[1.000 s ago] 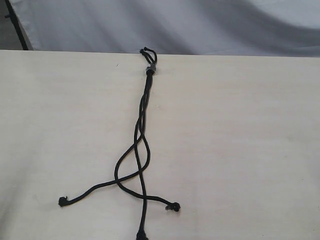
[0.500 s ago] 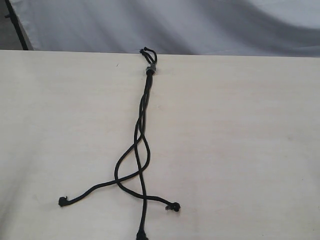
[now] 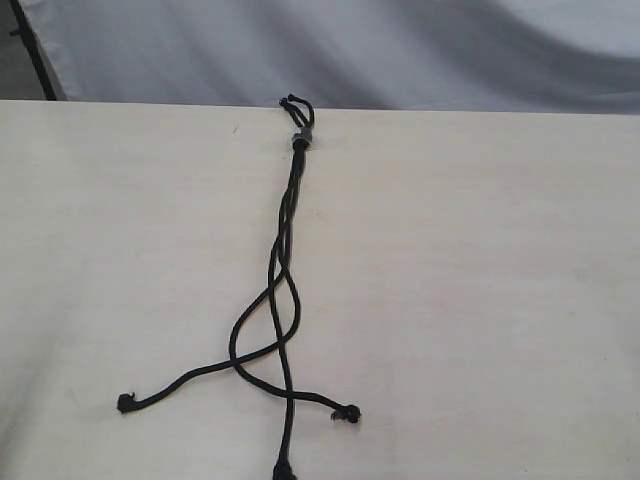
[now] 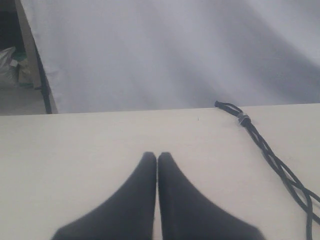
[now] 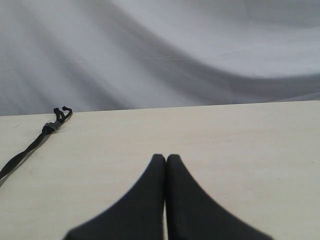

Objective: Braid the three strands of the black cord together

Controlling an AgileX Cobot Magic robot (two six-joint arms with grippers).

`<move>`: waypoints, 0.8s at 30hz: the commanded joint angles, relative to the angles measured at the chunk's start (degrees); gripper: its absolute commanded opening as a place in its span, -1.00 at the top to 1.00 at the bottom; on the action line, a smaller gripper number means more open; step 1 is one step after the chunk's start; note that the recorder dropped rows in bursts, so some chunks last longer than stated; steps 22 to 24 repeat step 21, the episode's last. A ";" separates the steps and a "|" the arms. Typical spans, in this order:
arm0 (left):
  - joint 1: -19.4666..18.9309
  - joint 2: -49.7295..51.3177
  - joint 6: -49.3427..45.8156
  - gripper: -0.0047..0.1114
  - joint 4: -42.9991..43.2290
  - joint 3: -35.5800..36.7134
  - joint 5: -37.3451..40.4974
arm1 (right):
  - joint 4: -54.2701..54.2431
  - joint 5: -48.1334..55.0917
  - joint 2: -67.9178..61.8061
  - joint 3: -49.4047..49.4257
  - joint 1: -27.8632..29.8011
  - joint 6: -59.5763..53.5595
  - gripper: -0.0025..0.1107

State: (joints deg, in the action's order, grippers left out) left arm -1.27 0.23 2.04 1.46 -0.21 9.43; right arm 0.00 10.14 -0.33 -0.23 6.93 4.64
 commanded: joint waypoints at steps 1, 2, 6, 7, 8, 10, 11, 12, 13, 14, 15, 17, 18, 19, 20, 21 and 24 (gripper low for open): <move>-0.10 -0.23 0.49 0.89 -0.30 0.21 0.00 | 0.00 0.09 0.33 0.23 0.34 0.09 0.96; -0.10 -0.23 0.49 0.89 -0.30 0.21 0.00 | 0.00 0.09 0.33 0.23 0.34 0.09 0.96; -0.10 -0.23 0.49 0.89 -0.30 0.21 0.00 | 0.00 0.09 0.33 0.23 0.34 0.09 0.96; -0.10 -0.23 0.49 0.89 -0.30 0.21 0.00 | 0.00 0.09 0.33 0.23 0.34 0.09 0.96; -0.10 -0.23 0.49 0.89 -0.30 0.21 0.00 | 0.00 0.09 0.33 0.23 0.34 0.09 0.96; -0.10 -0.23 0.49 0.89 -0.30 0.21 0.00 | 0.00 0.09 0.33 0.23 0.34 0.09 0.96; -0.10 -0.23 0.49 0.89 -0.30 0.21 0.00 | 0.00 0.09 0.33 0.23 0.34 0.09 0.96; -0.10 -0.23 0.49 0.89 -0.30 0.21 0.00 | 0.00 0.09 0.33 0.23 0.34 0.09 0.96; -0.10 -0.23 0.49 0.89 -0.30 0.21 0.00 | 0.00 0.09 0.33 0.23 0.34 0.09 0.96; -0.10 -0.23 0.49 0.89 -0.30 0.21 0.00 | 0.00 0.09 0.33 0.23 0.34 0.09 0.96; -0.10 -0.23 0.49 0.89 -0.30 0.21 0.00 | 0.00 0.09 0.33 0.23 0.34 0.09 0.96; -0.10 -0.23 0.49 0.89 -0.30 0.21 0.00 | 0.00 0.09 0.33 0.23 0.34 0.09 0.96; -0.10 -0.23 0.49 0.89 -0.30 0.21 0.00 | 0.00 0.09 0.33 0.23 0.34 0.09 0.96; -0.10 -0.23 0.49 0.89 -0.30 0.21 0.00 | 0.00 0.09 0.33 0.23 0.34 0.09 0.96; -0.10 -0.23 0.49 0.89 -0.30 0.21 0.00 | 0.00 0.09 0.33 0.23 0.34 0.09 0.96; -0.10 -0.23 0.49 0.89 -0.78 0.21 0.00 | 0.00 0.09 0.33 0.23 0.34 0.09 0.96; -0.10 -0.23 0.49 0.89 -0.78 0.21 0.00 | 0.00 0.09 0.33 0.23 0.34 0.09 0.96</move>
